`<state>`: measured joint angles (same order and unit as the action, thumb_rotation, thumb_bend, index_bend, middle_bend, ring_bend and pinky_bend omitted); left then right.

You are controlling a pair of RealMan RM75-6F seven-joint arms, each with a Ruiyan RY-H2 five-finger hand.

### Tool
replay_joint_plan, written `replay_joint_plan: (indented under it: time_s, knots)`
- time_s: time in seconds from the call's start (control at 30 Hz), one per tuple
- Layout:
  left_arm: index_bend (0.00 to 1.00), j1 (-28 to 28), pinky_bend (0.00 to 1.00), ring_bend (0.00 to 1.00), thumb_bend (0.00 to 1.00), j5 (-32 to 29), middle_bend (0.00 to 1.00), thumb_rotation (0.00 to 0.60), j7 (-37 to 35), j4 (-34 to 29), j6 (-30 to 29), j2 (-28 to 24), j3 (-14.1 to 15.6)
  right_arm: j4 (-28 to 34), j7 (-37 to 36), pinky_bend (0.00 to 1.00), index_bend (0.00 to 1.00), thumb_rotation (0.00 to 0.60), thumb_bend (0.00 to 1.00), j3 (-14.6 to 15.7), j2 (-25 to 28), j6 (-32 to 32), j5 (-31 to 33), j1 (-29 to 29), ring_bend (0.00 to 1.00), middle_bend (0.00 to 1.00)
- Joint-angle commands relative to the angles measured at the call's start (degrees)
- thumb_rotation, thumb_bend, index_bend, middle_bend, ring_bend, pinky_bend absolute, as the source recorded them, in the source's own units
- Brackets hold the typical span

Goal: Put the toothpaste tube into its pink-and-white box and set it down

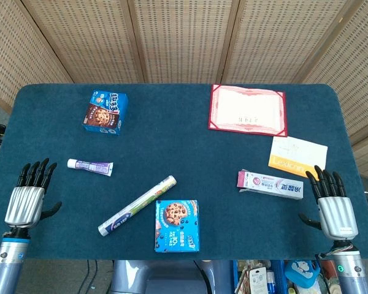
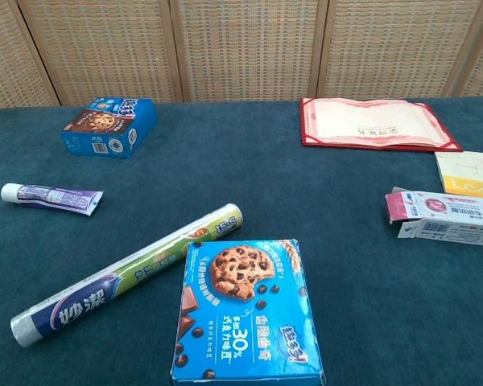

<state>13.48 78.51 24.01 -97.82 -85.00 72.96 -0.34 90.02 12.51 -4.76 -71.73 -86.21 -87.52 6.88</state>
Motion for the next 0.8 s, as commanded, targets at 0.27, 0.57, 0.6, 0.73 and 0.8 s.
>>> replay_joint_plan:
  time_s: [0.27,0.57,0.6,0.73,0.8]
  knots:
    - [0.0,-0.18,0.0,0.0,0.23,0.43,0.0,0.6,0.75,-0.17,0.51,0.33,-0.43,0.36,-0.23,0.0,0.01,0.6,0.09,0.36,0.45,-0.14,-0.36,-0.21,0.0,0.0]
    - [0.0,-0.2,0.0,0.0,0.23,0.46,0.0,0.6,-0.34,0.05,1.33,0.07,-1.13,1.05,0.03,0.0,0.01,0.6,0.09,0.91,0.58,-0.56,-1.27,-0.48,0.0,0.0]
    - [0.0,-0.19,0.0,0.0,0.23,0.39,0.0,0.6,-0.42,0.1,1.51,0.06,-1.21,1.08,0.15,0.0,0.01,0.6,0.09,0.95,0.55,-0.57,-1.28,-0.51,0.0,0.0]
    - [0.0,-0.19,0.0,0.0,0.23,0.22,0.0,0.6,-0.43,0.22,1.92,0.09,-1.38,1.13,0.22,0.0,0.01,0.6,0.09,0.92,0.48,-0.62,-1.2,-0.56,0.0,0.0]
    - [0.0,-0.22,0.0,0.0,0.23,0.28,0.0,0.6,-0.35,0.16,1.98,0.06,-1.42,1.13,0.16,0.0,0.01,0.6,0.09,0.96,0.47,-0.49,-1.13,-0.56,0.0,0.0]
